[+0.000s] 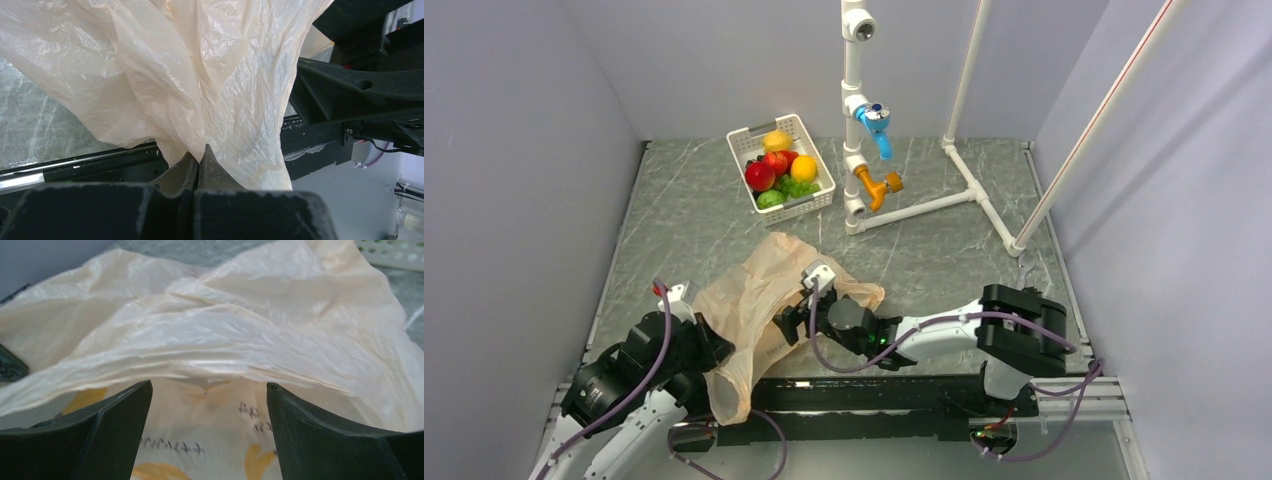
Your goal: Take the fake fruits out of the plastic bag
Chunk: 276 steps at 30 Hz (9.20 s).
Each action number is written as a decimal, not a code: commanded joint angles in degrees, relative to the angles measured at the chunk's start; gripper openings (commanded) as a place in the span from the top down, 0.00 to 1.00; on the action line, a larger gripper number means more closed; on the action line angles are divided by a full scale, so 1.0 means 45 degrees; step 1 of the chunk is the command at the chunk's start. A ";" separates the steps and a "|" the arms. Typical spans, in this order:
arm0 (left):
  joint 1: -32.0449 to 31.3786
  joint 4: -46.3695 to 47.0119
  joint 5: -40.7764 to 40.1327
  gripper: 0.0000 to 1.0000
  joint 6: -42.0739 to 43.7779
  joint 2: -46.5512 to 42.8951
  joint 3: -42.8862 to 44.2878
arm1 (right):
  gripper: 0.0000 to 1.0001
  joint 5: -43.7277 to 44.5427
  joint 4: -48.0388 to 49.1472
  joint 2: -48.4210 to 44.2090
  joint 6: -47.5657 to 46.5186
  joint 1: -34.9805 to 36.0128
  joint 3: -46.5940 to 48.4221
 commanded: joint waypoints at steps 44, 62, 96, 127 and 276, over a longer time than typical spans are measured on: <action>0.0051 0.0328 -0.0913 1.00 -0.1520 -0.0088 0.0085 | 0.25 -0.4678 0.1561 0.9942 -0.1698 -0.0949 0.9867; 0.0045 -0.1030 -0.1816 1.00 -0.1697 -0.0895 0.0452 | 0.88 -0.3001 0.3002 0.5907 -0.1520 -0.1253 0.5293; -0.1089 0.2770 0.1339 1.00 0.0136 0.2723 -0.0170 | 0.53 -0.1483 -0.0678 -0.1584 -0.0262 -0.1389 -0.0752; -0.1091 0.3591 0.1644 1.00 0.0558 0.3417 -0.0055 | 0.04 0.2696 0.2369 0.4931 -0.1651 -0.1975 0.3153; -0.1089 0.4355 -0.0630 1.00 -0.0232 0.4459 0.0061 | 0.81 -1.0909 0.0789 -0.3612 0.5200 -0.2665 0.1566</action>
